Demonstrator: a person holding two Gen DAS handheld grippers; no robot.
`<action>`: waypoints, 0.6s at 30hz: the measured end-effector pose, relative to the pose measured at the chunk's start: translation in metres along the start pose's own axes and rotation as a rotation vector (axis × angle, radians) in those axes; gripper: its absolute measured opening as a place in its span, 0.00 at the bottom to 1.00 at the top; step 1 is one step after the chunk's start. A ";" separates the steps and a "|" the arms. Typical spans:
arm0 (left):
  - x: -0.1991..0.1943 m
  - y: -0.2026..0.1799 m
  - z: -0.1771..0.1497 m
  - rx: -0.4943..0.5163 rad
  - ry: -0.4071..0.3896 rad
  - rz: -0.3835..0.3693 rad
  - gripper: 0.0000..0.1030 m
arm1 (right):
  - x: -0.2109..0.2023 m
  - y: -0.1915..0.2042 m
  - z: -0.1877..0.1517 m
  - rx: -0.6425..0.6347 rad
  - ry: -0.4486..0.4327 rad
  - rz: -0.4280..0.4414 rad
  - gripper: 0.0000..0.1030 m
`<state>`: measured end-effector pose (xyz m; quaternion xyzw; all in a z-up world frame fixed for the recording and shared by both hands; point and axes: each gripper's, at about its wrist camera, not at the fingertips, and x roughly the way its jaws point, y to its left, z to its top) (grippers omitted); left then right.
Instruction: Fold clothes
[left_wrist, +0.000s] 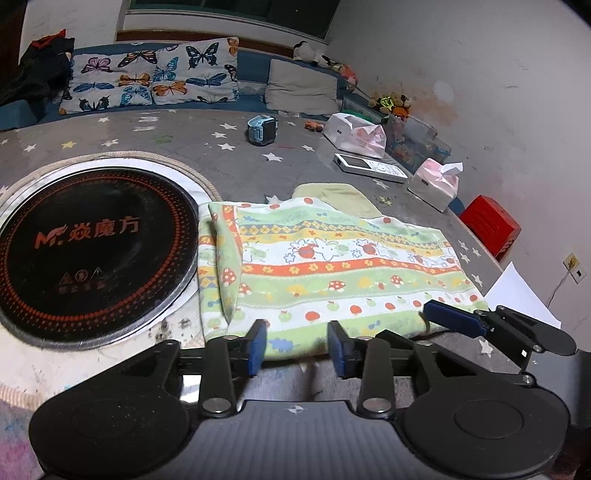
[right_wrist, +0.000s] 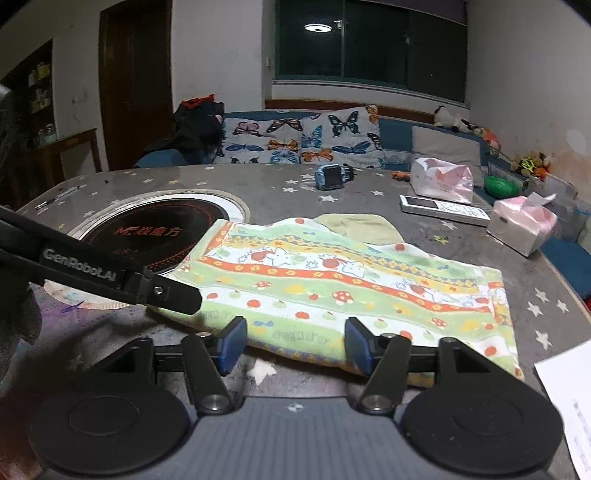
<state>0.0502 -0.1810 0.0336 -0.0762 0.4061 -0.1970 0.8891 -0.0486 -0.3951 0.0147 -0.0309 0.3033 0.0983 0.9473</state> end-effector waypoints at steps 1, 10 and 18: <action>-0.002 0.000 -0.002 0.003 0.001 0.005 0.49 | -0.002 0.000 -0.001 0.008 0.003 -0.006 0.65; -0.018 0.004 -0.020 0.009 0.003 0.049 0.71 | -0.014 -0.001 -0.013 0.052 0.047 -0.037 0.82; -0.035 0.018 -0.034 -0.020 -0.010 0.090 0.86 | -0.025 0.004 -0.022 0.105 0.064 -0.075 0.97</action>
